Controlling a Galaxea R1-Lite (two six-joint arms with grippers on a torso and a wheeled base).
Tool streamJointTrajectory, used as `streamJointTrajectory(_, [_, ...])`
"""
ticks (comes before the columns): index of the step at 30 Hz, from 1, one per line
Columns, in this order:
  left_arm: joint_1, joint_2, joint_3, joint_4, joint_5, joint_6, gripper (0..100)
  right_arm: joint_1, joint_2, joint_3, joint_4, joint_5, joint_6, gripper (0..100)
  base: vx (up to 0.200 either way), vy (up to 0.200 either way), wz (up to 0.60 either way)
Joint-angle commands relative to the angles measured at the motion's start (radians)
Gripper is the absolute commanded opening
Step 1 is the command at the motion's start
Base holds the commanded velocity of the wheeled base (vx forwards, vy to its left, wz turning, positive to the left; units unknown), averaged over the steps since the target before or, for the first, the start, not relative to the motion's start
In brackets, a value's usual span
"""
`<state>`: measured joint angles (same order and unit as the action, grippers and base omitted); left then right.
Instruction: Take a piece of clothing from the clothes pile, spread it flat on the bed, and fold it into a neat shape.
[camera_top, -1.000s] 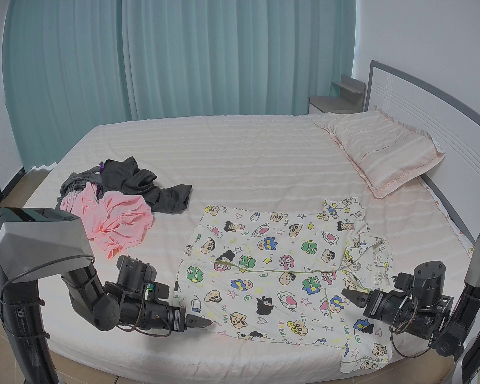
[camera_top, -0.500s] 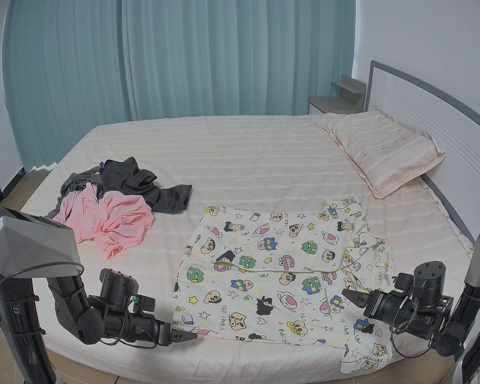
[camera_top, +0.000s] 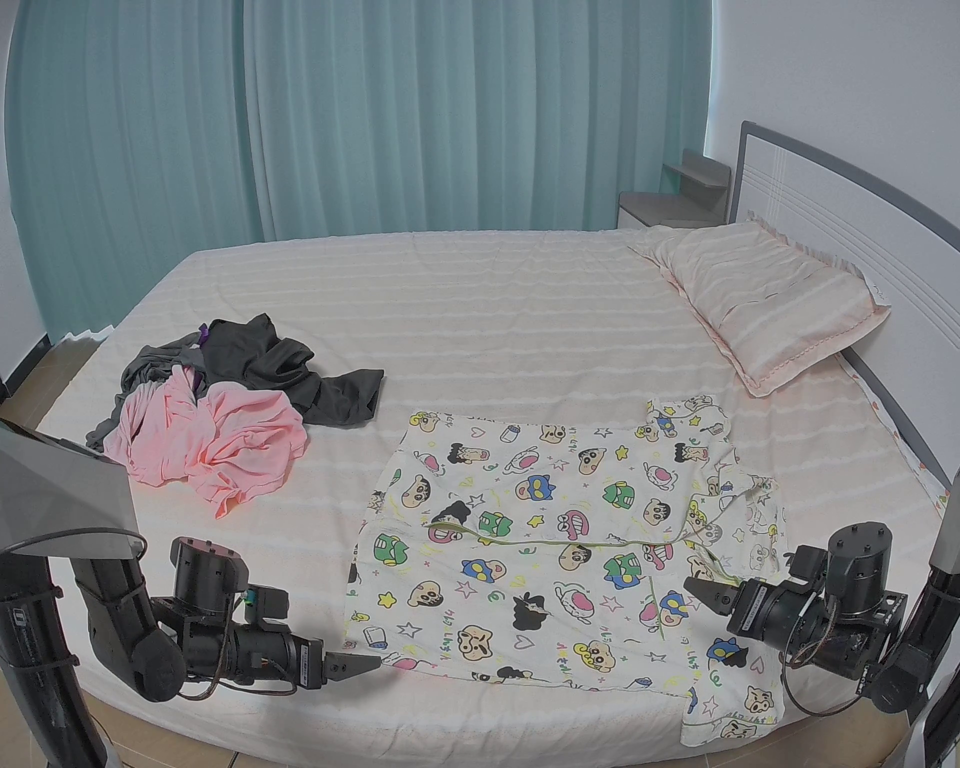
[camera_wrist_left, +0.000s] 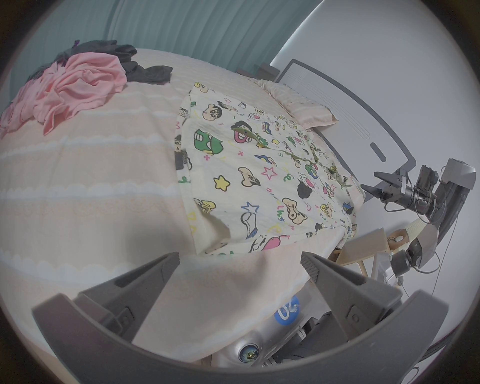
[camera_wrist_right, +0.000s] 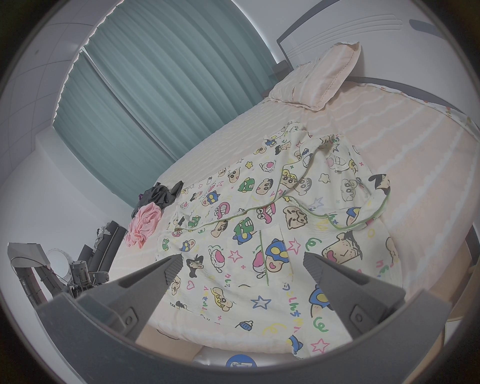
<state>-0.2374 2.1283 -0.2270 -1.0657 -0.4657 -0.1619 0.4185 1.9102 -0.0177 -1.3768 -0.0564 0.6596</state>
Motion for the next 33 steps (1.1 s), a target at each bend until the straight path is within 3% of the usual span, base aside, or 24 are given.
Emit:
streamJointTrajectory(1, [0.001,-0.033,-0.003,-0.002,-0.001,-0.001,100,0.0,0.0,0.016,-0.001,0.0,0.0,100,0.0,0.0,0.0])
streamJointTrajectory(15, [-0.062,0.004,-0.051,-0.002,0.002,-0.038,100,0.0,-0.002,0.016,-0.001,0.0,0.0,100,0.0,0.0,0.0])
streamJointTrajectory(23, [-0.108,0.084,-0.092,-0.003,0.047,-0.044,100,-0.001,-0.003,0.016,-0.001,0.0,0.0,100,0.0,0.0,0.0])
streamJointTrajectory(33, [-0.086,0.104,-0.101,-0.002,0.075,-0.047,100,-0.001,0.001,0.016,0.001,0.0,0.0,100,0.0,0.0,0.0])
